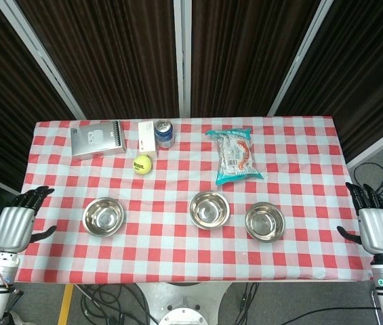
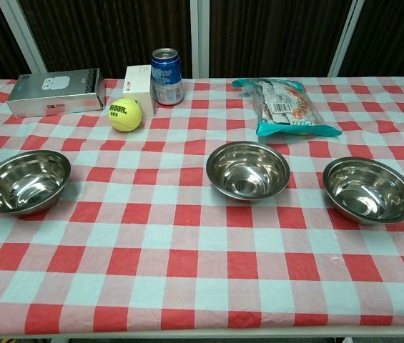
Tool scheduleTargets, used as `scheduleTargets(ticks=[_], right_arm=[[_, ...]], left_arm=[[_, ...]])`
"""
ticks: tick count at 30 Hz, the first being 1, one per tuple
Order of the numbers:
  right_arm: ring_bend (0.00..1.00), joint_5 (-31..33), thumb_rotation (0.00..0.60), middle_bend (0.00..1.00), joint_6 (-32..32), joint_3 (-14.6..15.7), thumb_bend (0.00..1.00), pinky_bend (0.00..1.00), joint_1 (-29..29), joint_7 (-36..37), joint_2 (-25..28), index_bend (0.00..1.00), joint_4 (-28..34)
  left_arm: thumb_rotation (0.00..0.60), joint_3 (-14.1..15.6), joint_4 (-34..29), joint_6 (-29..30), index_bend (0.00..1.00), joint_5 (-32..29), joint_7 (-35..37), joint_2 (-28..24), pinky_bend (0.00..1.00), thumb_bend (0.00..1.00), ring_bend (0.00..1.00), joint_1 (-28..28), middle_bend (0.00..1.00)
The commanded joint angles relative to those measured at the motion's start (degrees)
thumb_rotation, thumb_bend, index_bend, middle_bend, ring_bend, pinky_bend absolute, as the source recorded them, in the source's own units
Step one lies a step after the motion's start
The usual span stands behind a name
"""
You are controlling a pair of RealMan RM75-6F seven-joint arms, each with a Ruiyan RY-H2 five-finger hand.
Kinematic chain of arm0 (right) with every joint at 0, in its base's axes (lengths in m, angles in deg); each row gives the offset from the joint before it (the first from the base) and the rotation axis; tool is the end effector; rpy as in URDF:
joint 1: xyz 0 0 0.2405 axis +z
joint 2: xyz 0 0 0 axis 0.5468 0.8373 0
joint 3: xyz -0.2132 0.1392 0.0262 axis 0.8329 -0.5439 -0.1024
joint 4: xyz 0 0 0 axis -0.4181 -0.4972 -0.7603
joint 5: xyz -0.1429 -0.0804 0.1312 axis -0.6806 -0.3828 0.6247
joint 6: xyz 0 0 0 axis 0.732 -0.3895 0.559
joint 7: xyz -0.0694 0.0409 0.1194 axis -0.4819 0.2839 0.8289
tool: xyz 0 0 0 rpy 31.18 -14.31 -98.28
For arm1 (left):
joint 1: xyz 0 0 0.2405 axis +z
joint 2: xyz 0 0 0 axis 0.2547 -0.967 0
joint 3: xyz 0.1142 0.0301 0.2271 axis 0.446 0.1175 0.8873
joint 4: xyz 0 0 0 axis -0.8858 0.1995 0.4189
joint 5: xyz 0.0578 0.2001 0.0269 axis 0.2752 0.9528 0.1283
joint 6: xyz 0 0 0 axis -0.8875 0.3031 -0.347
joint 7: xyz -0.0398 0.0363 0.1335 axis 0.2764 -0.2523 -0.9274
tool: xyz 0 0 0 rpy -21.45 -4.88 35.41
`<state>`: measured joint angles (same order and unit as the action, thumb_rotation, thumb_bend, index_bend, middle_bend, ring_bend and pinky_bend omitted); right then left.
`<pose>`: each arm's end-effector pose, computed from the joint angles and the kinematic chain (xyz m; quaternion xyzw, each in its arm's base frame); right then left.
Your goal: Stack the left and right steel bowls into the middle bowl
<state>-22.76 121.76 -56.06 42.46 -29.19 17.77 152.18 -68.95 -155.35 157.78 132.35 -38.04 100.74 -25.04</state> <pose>-0.3237 -0.2194 0.1569 0.6060 -0.3614 0.3457 0.6185 -0.2967 0.2135 0.1167 -0.6164 -0.3557 -0.4165 0.5658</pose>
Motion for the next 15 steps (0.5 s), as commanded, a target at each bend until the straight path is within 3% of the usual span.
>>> scheduleTargets(ticks=[1, 4, 15], right_arm=[[0.07, 0.01, 0.600, 0.13, 0.05, 0.03, 0.07, 0.20, -0.03, -0.26, 0.00, 0.03, 0.07], [0.11, 0.13, 0.600, 0.13, -0.07, 0.04, 0.07, 0.24, 0.00, -0.60, 0.11, 0.03, 0.35], [0.14, -1.11, 0.600, 0.14, -0.48, 0.77, 0.07, 0.27, 0.34, -2.08, 0.77, 0.03, 2.63]], left_arm=[[0.600, 0.10, 0.18, -0.15, 0.24, 0.05, 0.17, 0.11, 0.30, 0.04, 0.24, -0.05, 0.29], [0.600, 0.11, 0.25, -0.12, 0.24, 0.12, 0.30, 0.17, 0.30, 0.04, 0.24, -0.08, 0.29], [0.600, -0.29, -0.97, 0.31, 0.24, 0.20, 0.02, -0.74, 0.30, 0.04, 0.24, -0.20, 0.29]])
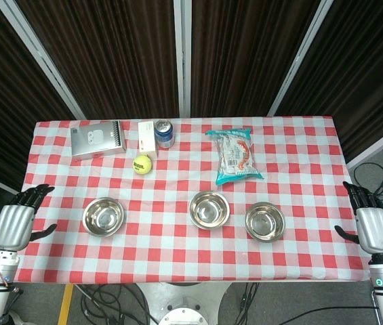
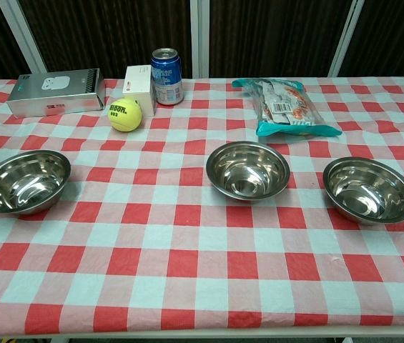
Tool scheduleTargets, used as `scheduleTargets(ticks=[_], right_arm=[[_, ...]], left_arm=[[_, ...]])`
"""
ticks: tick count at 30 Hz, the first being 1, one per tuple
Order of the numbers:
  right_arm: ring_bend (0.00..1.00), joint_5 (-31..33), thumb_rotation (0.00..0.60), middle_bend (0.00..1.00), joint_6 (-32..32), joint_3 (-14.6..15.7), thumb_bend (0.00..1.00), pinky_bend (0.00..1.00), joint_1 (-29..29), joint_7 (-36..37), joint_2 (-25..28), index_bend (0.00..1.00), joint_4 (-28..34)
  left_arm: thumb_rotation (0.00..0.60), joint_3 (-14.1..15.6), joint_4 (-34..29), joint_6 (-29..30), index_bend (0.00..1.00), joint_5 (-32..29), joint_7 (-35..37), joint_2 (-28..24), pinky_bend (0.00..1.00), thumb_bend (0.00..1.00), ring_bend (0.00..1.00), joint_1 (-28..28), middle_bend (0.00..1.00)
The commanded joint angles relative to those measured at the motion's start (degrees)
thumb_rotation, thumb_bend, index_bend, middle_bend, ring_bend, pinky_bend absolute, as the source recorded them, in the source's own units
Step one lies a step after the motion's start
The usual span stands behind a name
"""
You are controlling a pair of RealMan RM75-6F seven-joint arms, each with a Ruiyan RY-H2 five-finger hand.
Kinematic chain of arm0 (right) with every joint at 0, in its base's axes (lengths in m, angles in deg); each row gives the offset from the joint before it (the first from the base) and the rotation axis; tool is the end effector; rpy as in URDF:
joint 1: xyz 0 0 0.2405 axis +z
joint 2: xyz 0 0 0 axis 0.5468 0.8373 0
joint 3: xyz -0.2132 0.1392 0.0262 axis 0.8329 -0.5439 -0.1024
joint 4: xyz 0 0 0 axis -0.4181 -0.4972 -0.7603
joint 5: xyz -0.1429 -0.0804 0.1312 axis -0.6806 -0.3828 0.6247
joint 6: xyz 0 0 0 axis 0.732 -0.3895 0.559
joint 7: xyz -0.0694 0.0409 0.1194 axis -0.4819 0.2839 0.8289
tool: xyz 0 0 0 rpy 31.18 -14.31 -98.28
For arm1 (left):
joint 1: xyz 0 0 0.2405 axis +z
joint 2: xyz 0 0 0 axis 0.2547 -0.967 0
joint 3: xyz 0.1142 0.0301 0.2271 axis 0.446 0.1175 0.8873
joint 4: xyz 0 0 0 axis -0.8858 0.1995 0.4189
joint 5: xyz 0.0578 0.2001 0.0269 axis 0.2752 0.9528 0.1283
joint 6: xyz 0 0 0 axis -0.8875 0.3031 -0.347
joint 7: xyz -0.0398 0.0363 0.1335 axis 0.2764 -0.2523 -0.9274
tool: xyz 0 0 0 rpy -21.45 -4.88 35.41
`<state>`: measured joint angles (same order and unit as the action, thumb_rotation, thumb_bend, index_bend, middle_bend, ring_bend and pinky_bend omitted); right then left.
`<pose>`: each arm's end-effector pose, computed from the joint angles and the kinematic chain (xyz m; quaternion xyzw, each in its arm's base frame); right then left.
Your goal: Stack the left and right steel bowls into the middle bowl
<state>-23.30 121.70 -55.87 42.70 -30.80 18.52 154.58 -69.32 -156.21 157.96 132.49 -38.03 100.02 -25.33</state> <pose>-0.3146 -0.2190 0.1551 0.6137 -0.3587 0.3469 0.6118 -0.2930 0.2160 0.1208 -0.6155 -0.3516 -0.4221 0.5650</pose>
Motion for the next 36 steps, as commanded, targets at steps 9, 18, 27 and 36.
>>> scheduleTargets(ticks=[9, 18, 27, 36], right_arm=[[0.32, -7.32, 0.600, 0.17, -3.16, 3.51, 0.03, 0.43, 2.39, -0.31, 1.75, 0.07, 1.35], [0.73, -13.02, 0.600, 0.38, -7.54, 7.55, 0.16, 0.72, 4.60, -4.64, 0.13, 0.35, 0.42], [0.80, -11.99, 0.600, 0.39, -11.94, 8.45, 0.36, 0.78, 6.33, -5.95, -1.38, 0.39, -1.76], [0.80, -12.37, 0.600, 0.38, -15.65, 8.26, 0.34, 0.78, 9.47, -6.34, -3.97, 0.39, -3.55]], left_arm=[[0.600, 0.44, 0.29, 0.21, 0.24, 0.35, -0.30, 0.50, 0.30, 0.04, 0.24, 0.20, 0.29], [0.600, 0.10, 0.60, 0.24, 0.24, -0.53, 0.35, 0.26, 0.30, 0.04, 0.24, 0.43, 0.29], [0.600, 0.27, 2.24, 0.40, 0.24, -1.13, 1.78, 0.32, 0.30, 0.04, 0.24, 1.05, 0.29], [0.600, 0.12, 3.29, 0.39, 0.24, -1.80, 2.59, 0.07, 0.30, 0.04, 0.24, 1.43, 0.29]])
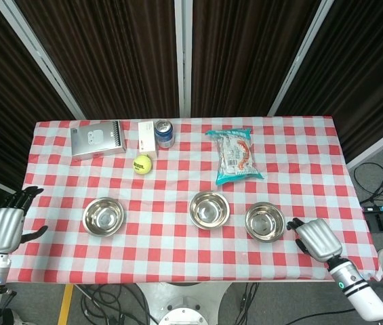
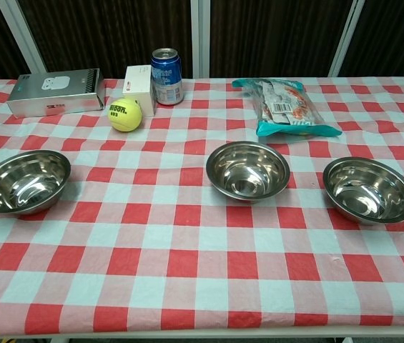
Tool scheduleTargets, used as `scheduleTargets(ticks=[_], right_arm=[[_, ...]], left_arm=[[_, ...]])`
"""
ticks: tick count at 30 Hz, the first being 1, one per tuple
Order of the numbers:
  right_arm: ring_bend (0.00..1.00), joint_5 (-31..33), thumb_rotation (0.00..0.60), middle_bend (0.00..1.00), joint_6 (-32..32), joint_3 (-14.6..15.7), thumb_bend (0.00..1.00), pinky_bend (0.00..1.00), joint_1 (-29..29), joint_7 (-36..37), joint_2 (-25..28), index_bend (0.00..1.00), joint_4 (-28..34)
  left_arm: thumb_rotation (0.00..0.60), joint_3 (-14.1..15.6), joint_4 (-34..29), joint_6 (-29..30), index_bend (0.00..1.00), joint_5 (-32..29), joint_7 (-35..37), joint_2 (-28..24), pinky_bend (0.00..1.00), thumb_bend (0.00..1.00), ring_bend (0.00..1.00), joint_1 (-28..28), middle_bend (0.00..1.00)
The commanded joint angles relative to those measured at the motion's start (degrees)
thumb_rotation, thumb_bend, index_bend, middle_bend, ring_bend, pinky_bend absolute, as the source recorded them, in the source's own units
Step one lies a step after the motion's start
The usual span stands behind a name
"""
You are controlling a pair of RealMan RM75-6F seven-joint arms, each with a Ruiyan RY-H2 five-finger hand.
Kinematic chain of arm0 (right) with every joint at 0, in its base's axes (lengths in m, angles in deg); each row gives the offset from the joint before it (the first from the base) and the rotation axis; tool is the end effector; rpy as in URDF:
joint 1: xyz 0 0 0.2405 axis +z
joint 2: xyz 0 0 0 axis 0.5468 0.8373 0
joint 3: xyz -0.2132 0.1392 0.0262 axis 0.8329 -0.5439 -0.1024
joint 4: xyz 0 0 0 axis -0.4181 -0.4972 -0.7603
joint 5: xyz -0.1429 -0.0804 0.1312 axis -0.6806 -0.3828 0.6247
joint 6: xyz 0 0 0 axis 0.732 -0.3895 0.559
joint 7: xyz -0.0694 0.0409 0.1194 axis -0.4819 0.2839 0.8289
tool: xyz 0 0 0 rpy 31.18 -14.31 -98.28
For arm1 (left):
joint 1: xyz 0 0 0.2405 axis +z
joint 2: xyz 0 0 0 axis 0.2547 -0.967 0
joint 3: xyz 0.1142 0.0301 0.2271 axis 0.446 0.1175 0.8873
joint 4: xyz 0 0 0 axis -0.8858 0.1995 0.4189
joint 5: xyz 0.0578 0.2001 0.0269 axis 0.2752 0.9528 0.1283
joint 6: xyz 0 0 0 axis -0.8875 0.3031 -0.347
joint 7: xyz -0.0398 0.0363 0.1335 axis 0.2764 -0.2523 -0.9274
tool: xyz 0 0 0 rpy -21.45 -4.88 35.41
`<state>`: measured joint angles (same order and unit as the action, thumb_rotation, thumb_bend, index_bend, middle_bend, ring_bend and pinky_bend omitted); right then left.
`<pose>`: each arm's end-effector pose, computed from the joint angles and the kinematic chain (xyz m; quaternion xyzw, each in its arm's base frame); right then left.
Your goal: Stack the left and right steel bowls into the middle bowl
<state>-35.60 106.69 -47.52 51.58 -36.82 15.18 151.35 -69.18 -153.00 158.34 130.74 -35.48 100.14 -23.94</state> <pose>-0.2931 -0.2224 0.0771 0.7976 -0.2977 0.2558 0.4580 -0.3131 0.2103 0.1275 -0.6007 -0.3625 -0.4090 0.5834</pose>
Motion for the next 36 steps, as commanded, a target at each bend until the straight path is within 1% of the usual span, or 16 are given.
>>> scheduleTargets(ticks=[1, 4, 5, 7, 9, 10, 16, 24, 27, 31, 36], right_arm=[[0.80, -0.02, 0.600, 0.38, -0.89, -0.11, 0.34, 0.78, 0.80, -0.38, -0.88, 0.39, -0.47], [0.80, 0.20, 0.600, 0.38, -1.87, -0.07, 0.32, 0.78, 1.50, -0.69, -1.87, 0.39, -1.11], [0.80, 0.22, 0.600, 0.38, -2.11, 0.03, 0.27, 0.78, 1.63, -0.68, -2.18, 0.39, -1.35], [0.80, 0.23, 0.600, 0.38, -2.58, 0.18, 0.14, 0.78, 1.98, -0.74, -2.88, 0.39, -1.80], [0.80, 0.16, 0.600, 0.38, -2.79, 0.37, 0.08, 0.78, 2.18, -0.83, -3.32, 0.39, -2.06], [0.80, 0.16, 0.600, 0.38, -2.94, 0.48, 0.07, 0.78, 2.30, -0.88, -3.52, 0.39, -2.19], [0.80, 0.18, 0.600, 0.37, -3.91, 0.64, 0.07, 0.78, 3.32, -1.62, -4.27, 0.38, -2.99], [0.80, -0.44, 0.600, 0.37, -3.74, -0.27, 0.08, 0.78, 5.15, -1.51, -4.84, 0.38, -3.23], [0.80, 0.05, 0.600, 0.37, -4.87, -0.21, 0.10, 0.78, 5.83, -1.86, -4.97, 0.38, -3.50], [0.81, 0.68, 0.600, 0.37, -6.93, 0.29, 0.10, 0.78, 6.69, -2.32, -5.22, 0.38, -4.22], [0.80, 0.71, 0.600, 0.37, -8.16, 0.52, 0.12, 0.78, 7.71, -2.32, -6.26, 0.38, -6.29]], left_arm=[[0.600, -0.02, 0.12, -0.01, 0.24, -0.10, 0.05, -0.08, 0.30, 0.04, 0.24, 0.07, 0.29], [0.600, -0.08, 0.26, -0.05, 0.24, -0.32, 0.15, -0.17, 0.30, 0.04, 0.24, 0.17, 0.29], [0.600, -0.10, 0.31, -0.06, 0.24, -0.39, 0.19, -0.21, 0.30, 0.04, 0.24, 0.20, 0.29], [0.600, -0.16, 0.41, -0.07, 0.24, -0.52, 0.30, -0.32, 0.30, 0.04, 0.24, 0.26, 0.29], [0.600, -0.22, 0.48, -0.10, 0.24, -0.60, 0.38, -0.42, 0.30, 0.04, 0.24, 0.27, 0.29], [0.600, -0.29, 0.54, -0.12, 0.24, -0.68, 0.40, -0.47, 0.30, 0.04, 0.24, 0.26, 0.29], [0.600, -0.46, 0.75, -0.10, 0.24, -0.70, 0.26, -0.70, 0.30, 0.04, 0.24, 0.23, 0.29], [0.600, -0.69, 1.17, 0.02, 0.24, -1.02, 0.27, -0.85, 0.30, 0.05, 0.24, 0.36, 0.29], [0.600, -0.82, 1.54, -0.02, 0.24, -1.28, 0.54, -0.80, 0.30, 0.05, 0.24, 0.42, 0.29], [0.600, -0.69, 2.21, -0.37, 0.24, -1.50, 0.81, -0.67, 0.30, 0.05, 0.24, 0.49, 0.29], [0.600, -0.65, 2.64, -0.36, 0.24, -1.33, 0.93, -0.52, 0.30, 0.05, 0.24, 0.47, 0.29]])
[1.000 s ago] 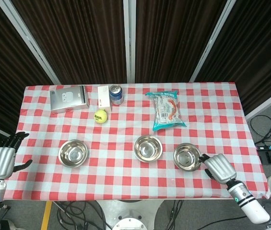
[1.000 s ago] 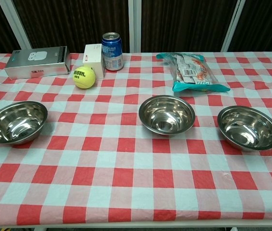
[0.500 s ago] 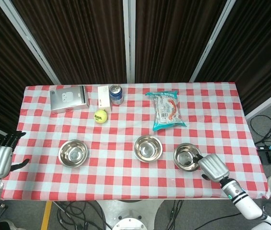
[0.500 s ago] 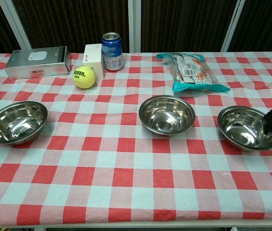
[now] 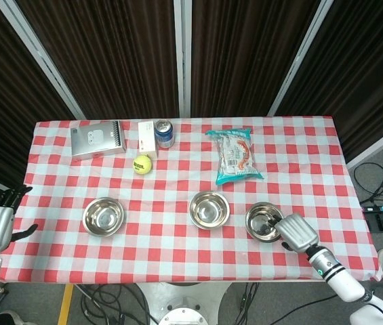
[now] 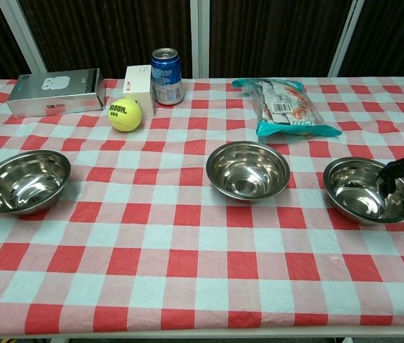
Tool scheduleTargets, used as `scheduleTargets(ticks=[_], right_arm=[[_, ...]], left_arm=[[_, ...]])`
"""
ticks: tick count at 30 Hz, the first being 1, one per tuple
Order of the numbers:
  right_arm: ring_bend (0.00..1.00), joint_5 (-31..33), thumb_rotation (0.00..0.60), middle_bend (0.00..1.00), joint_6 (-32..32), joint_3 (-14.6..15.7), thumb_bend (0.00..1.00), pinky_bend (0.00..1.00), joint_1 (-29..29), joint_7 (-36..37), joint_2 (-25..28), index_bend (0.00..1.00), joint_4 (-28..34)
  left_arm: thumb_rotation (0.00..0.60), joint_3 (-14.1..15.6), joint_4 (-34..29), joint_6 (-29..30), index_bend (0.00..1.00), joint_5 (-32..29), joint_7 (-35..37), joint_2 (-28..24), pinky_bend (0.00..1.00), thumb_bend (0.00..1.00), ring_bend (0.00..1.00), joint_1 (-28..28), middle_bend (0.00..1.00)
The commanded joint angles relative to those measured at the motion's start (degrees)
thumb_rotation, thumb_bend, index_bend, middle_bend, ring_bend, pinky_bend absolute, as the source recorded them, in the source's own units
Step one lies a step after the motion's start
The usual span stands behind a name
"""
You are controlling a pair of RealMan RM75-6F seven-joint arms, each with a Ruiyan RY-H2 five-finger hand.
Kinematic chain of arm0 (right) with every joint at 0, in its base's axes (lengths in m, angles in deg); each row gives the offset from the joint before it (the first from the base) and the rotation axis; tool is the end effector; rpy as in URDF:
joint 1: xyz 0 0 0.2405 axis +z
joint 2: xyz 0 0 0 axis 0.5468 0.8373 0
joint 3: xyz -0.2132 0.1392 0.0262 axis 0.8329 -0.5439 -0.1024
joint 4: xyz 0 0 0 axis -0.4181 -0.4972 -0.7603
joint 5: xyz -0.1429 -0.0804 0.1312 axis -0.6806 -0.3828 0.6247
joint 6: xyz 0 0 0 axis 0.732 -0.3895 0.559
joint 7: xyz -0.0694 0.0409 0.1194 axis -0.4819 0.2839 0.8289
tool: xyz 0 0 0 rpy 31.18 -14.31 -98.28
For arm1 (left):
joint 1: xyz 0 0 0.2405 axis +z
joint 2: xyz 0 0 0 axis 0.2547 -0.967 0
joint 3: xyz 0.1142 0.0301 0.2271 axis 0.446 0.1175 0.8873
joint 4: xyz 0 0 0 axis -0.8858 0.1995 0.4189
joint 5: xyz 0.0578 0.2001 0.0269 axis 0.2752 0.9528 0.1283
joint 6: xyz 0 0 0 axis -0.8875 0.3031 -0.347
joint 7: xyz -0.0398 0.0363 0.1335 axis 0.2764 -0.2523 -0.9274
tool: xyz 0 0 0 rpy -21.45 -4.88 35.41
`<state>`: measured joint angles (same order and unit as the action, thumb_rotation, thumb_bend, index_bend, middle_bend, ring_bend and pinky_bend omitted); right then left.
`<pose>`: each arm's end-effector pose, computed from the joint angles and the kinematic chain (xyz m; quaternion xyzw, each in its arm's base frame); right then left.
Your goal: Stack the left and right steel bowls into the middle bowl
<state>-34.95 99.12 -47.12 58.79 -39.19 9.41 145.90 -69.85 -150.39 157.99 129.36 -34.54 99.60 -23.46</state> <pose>-0.2813 -0.2531 0.0372 0.8427 -0.2582 0.2249 0.4155 -0.3272 0.2115 0.1382 -0.5944 -0.3575 -0.3941 0.6029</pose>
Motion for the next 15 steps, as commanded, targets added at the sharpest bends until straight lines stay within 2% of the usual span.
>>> scheduleTargets(ticks=[1, 8, 15], right_arm=[[0.81, 0.03, 0.600, 0.37, -0.94, 0.16, 0.12, 0.78, 0.83, 0.16, -0.82, 0.38, -1.52], [0.81, -0.65, 0.600, 0.39, -1.25, 0.10, 0.19, 0.78, 2.27, 1.57, -3.36, 0.38, -5.43], [0.81, -0.86, 0.600, 0.48, -0.44, 0.12, 0.24, 0.78, 2.79, 2.67, -5.84, 0.52, -8.28]], left_arm=[[0.600, 0.07, 0.07, -0.02, 0.24, 0.16, -0.03, 0.01, 0.30, 0.05, 0.24, -0.03, 0.29], [0.600, 0.41, -0.11, -0.01, 0.24, 0.76, -0.37, -0.19, 0.30, 0.07, 0.24, -0.04, 0.29], [0.600, 0.32, -0.59, 0.02, 0.24, 1.18, -0.43, -0.53, 0.30, 0.08, 0.24, -0.29, 0.29]])
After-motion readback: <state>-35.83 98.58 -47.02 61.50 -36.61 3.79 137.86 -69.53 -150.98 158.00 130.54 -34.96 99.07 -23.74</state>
